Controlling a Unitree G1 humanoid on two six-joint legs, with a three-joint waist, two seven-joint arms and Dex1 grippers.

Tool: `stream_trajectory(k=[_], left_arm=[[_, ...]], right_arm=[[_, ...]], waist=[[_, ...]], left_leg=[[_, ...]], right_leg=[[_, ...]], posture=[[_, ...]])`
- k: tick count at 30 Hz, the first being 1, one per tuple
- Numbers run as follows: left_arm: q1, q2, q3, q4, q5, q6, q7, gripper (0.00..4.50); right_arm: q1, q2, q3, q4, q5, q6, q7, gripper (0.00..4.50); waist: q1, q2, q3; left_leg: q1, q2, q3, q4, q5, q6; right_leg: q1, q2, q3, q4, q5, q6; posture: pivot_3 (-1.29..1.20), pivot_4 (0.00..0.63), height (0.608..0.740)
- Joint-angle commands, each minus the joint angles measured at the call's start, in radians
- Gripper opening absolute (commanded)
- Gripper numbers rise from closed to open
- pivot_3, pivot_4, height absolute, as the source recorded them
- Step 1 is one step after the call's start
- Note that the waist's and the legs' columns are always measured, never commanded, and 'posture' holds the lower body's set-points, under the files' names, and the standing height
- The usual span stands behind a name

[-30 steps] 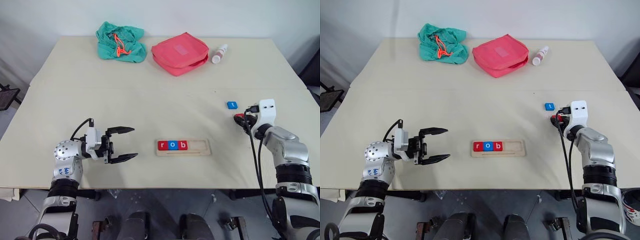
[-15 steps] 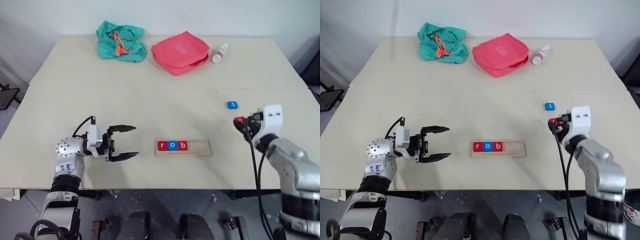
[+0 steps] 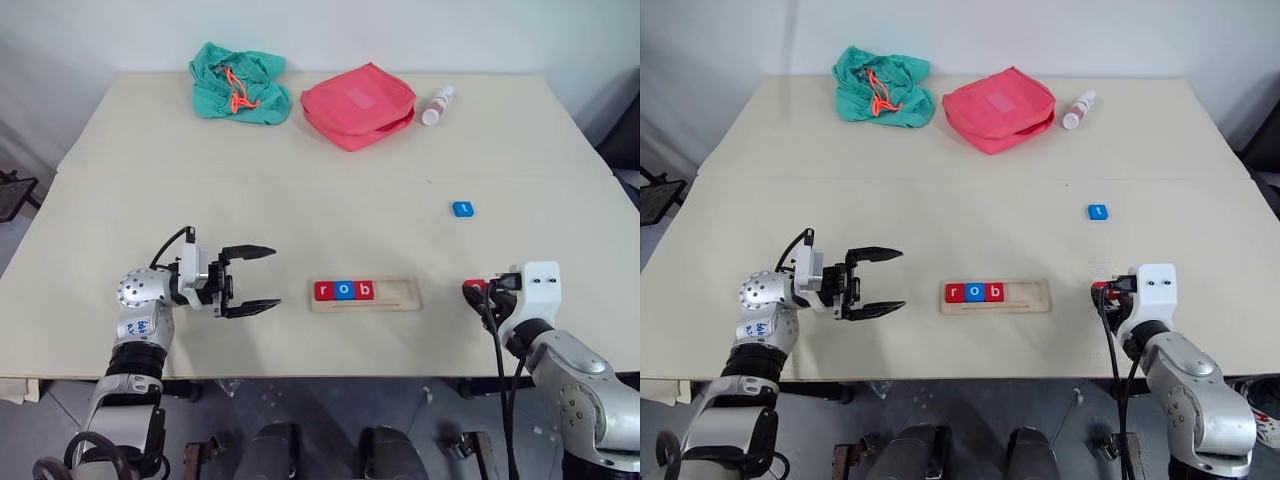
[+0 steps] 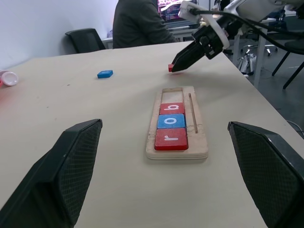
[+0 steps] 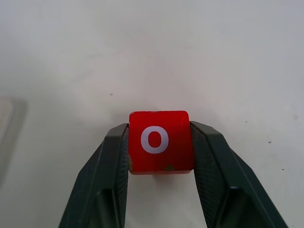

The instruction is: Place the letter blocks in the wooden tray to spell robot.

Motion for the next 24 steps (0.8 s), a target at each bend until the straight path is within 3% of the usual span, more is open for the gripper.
stream_trajectory(k=[1, 7, 12, 16, 24], left_arm=[[-0.001, 0.002, 0.002, -0.01, 0.001, -0.012, -0.022, 4.5], [0.023, 0.007, 0.007, -0.036, -0.005, -0.009, -0.016, 4.5], [0.038, 0.01, 0.01, -0.05, -0.007, -0.006, -0.011, 4.5], [0.038, 0.009, 0.011, -0.049, -0.006, -0.006, -0.007, 4.5], [0.042, -0.001, 0.012, -0.048, -0.004, -0.013, 0.006, 4.5]], right_arm=[[-0.02, -0.018, -0.018, 0.021, 0.001, -0.052, 0.016, 2.48], [-0.002, -0.028, -0.018, 0.031, 0.004, -0.083, 0.042, 4.48], [0.02, -0.104, -0.018, 0.018, 0.016, -0.108, 0.132, 4.48], [0.029, -0.241, 0.018, 0.045, 0.017, -0.157, 0.29, 4.48], [-0.012, -0.514, 0.162, 0.262, -0.078, -0.436, 0.65, 4.48]], waist=[[-0.001, 0.0, 0.0], [0.0, 0.0, 0.0], [0.001, 0.0, 0.0], [0.001, 0.0, 0.0], [0.002, 0.0, 0.0]], left_leg=[[0.0, 0.0, 0.0, 0.0, 0.0, 0.0], [0.0, 0.0, 0.0, 0.0, 0.0, 0.0], [0.0, 0.0, 0.0, 0.0, 0.0, 0.0], [0.0, 0.0, 0.001, 0.0, 0.0, 0.0], [0.0, 0.0, 0.002, 0.001, 0.0, 0.0]], right_leg=[[0.0, 0.0, 0.0, 0.0, 0.0, 0.0], [0.0, 0.0, 0.0, 0.0, 0.0, 0.0], [0.0, 0.0, 0.0, 0.0, 0.0, 0.0], [0.0, 0.0, 0.0, 0.0, 0.0, 0.0], [0.001, 0.0, 0.0, -0.001, 0.0, 0.0]], posture=[[0.0, 0.15, 0.74], [0.0, 0.15, 0.74], [0.0, 0.15, 0.74], [0.0, 0.15, 0.74], [0.0, 0.15, 0.74]])
